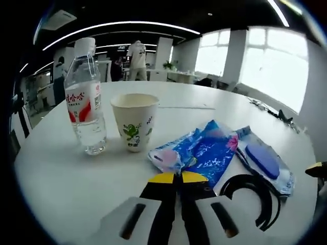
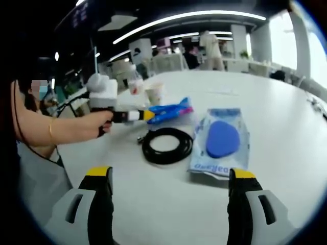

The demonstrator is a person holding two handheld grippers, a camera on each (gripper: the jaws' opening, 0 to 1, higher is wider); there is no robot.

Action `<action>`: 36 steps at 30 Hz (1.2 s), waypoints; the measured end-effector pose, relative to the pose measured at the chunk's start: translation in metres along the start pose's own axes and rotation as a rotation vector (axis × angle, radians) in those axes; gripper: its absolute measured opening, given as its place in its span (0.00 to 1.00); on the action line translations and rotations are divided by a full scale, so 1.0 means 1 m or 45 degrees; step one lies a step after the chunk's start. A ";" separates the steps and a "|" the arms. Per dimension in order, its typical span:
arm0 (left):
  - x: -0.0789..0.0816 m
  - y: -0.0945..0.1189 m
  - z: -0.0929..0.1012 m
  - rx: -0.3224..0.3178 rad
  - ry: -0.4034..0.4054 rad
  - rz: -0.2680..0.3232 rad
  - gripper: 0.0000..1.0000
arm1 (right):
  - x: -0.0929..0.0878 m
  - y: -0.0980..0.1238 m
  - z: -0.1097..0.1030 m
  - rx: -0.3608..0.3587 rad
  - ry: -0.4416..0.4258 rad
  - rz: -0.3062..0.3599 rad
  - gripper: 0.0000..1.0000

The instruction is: Arrange the tabletop items into an orderly group along one side of the table until the central work area is clear of visible clutter.

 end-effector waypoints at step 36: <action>0.031 0.030 0.009 -0.181 -0.076 0.073 0.00 | 0.063 -0.013 0.011 0.064 0.135 0.158 0.85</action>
Point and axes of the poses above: the point that each gripper's makers call its tool centre point, and the gripper's own axes: y roughly backward along the fingers, z roughly to its right, x roughly out of its top, the point moved 10 cm from there along y, roughly backward along the fingers, and after that the axes turned 1 degree about -y, right-handed, at the moved point
